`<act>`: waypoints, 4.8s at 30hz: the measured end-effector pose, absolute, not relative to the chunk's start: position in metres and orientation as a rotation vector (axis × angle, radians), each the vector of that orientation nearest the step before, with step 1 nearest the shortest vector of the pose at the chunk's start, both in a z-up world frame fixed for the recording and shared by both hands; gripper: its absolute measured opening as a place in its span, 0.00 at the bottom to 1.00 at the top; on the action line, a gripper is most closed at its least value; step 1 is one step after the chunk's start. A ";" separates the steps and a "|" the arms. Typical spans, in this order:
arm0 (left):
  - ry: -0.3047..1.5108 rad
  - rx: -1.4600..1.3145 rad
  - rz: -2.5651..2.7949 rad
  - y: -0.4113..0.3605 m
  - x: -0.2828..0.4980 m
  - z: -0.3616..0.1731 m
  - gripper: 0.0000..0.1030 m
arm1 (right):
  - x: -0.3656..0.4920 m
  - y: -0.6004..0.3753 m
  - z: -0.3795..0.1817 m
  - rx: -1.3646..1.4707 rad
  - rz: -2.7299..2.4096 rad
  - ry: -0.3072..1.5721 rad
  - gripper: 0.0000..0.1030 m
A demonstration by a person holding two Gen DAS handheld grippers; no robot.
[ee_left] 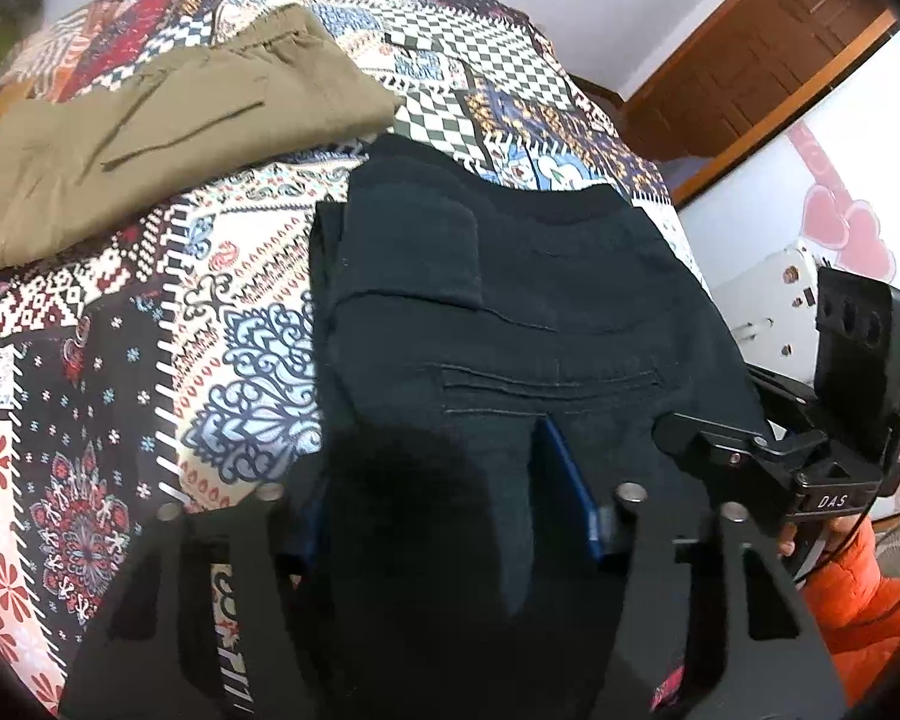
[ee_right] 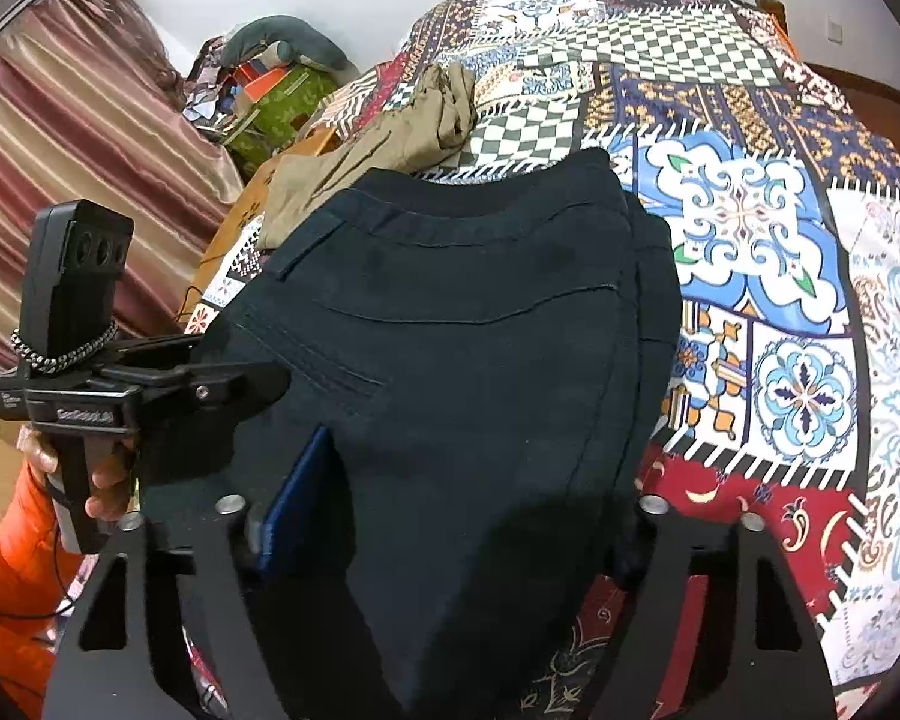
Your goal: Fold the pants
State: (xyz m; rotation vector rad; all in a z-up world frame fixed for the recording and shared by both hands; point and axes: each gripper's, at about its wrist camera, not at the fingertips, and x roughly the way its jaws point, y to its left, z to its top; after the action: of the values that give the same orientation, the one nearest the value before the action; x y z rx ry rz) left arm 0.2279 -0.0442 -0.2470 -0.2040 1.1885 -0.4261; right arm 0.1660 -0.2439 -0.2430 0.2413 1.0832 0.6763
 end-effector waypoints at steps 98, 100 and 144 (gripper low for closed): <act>0.975 -0.149 0.053 0.189 0.367 -0.276 0.48 | 0.351 -0.092 -0.235 -0.147 0.700 0.865 0.61; 0.988 -0.139 0.062 0.190 0.360 -0.279 0.48 | 0.348 -0.097 -0.234 -0.160 0.688 0.864 0.61; 0.204 -0.027 0.057 0.043 0.066 -0.006 0.92 | 0.102 -0.147 -0.018 0.035 0.628 0.197 0.81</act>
State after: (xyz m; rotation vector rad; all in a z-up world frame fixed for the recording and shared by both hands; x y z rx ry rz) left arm 0.0659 0.0430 -0.0062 -0.0269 0.2036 0.0568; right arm 0.1023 -0.1470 -0.0176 0.0352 0.1973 0.6278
